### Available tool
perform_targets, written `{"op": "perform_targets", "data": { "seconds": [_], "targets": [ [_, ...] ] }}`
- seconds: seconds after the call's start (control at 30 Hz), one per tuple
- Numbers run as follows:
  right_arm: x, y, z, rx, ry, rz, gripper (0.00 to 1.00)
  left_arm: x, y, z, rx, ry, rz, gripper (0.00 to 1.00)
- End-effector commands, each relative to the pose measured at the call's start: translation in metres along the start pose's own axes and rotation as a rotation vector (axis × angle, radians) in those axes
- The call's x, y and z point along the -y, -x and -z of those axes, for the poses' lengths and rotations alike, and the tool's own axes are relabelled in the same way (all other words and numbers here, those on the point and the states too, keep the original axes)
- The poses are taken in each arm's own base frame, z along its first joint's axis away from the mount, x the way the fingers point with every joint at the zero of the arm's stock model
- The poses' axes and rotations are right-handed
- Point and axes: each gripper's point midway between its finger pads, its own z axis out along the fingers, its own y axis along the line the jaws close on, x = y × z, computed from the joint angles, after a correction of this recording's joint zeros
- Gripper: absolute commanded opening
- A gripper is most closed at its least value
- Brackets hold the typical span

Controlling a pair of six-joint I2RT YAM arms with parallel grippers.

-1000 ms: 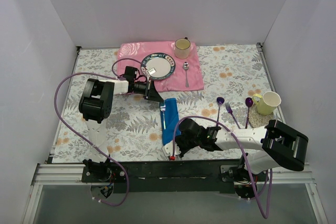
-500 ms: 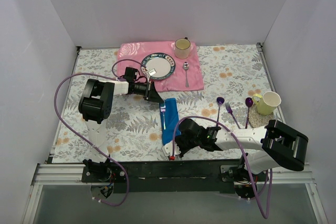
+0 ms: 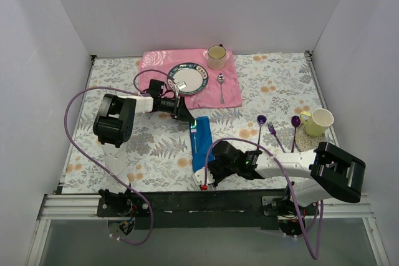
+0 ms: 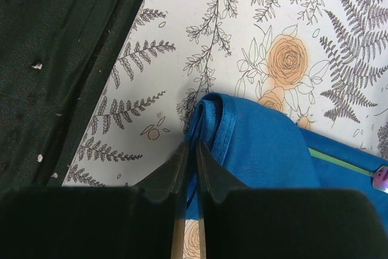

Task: Fold the napkin into a case and place the utensils inside
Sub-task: Insert the fork into the folded napkin, then pick up the spoon from the corner of the board.

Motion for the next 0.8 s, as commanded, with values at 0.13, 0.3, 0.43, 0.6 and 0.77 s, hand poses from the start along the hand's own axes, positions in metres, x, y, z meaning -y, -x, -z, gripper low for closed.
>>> {"op": "perform_targets", "data": {
  "seconds": [0.13,0.3,0.43,0.6,0.77],
  "targets": [
    [0.007,0.01,0.002,0.016,-0.012,-0.004,0.18,0.029,0.041,0.017,0.078,0.076,-0.272,0.39],
    [0.008,0.011,0.004,0.012,-0.011,-0.01,0.21,0.036,0.049,0.02,0.084,0.143,-0.406,0.49],
    [0.012,0.014,0.01,0.005,-0.03,-0.046,0.37,0.04,0.059,0.028,0.101,0.216,-0.516,0.55],
    [0.015,0.033,0.036,0.026,-0.044,-0.086,0.53,0.063,0.078,0.056,0.176,0.273,-0.56,0.73],
    [0.02,0.053,0.065,0.042,-0.065,-0.146,0.58,0.083,0.1,0.092,0.28,0.341,-0.547,0.79]
  ]
}}
